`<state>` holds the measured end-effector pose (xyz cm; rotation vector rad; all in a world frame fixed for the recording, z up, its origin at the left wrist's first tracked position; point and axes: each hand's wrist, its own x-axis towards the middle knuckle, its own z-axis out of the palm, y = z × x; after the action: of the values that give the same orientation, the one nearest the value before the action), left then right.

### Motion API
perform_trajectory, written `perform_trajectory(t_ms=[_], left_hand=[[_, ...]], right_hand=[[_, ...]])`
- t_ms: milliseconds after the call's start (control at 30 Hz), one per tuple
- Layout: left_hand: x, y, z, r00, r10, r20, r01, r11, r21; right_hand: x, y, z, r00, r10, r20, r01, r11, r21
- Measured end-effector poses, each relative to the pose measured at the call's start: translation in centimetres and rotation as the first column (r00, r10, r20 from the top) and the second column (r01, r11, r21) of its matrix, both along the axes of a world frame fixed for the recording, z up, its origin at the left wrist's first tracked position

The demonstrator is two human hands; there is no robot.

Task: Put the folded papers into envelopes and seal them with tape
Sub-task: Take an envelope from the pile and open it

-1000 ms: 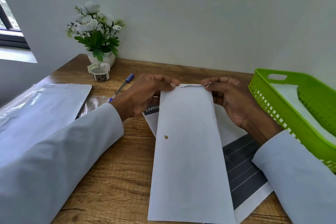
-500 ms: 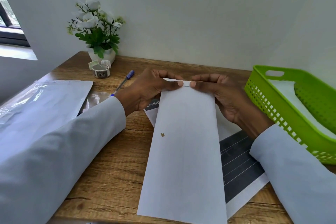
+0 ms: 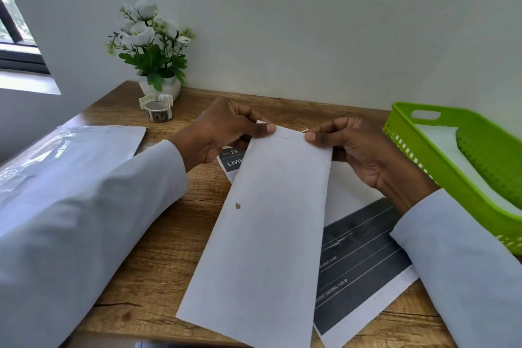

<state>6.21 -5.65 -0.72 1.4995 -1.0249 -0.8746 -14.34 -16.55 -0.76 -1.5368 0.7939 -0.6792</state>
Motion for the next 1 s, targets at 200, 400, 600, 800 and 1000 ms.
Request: perform_trajectory(t_ms=[200,400,600,800,1000], left_hand=[[0.8,0.6,0.9,0.997,0.079,0.020,-0.077,0.993,-0.084],[0.3,1.0,4.9,0.946,0.250,0.206,-0.172,0.926,-0.336],[-2.9,0.3,8.9,0.940,0.222,0.258,-0.105,0.910,-0.400],[-4.7,-1.1,7.7,0.992,0.109,0.058,-0.087,0.950,-0.299],[-3.5,-1.3,5.5,0.990,0.021,0.139,0.011,0.975,-0.222]], right_hand=[[-0.6,-0.1,0.3,1.000,-0.012,0.024,0.013,0.998,-0.063],[0.5,1.4,1.2,0.971,-0.237,-0.038,0.168,0.785,-0.596],[2.0,5.4,4.6,0.980,-0.038,0.194,0.122,0.889,-0.442],[1.7,5.8,5.6,0.958,0.051,0.284,-0.032,0.997,-0.071],[1.0,4.4,4.5,0.934,-0.040,0.356,0.030,0.999,0.036]])
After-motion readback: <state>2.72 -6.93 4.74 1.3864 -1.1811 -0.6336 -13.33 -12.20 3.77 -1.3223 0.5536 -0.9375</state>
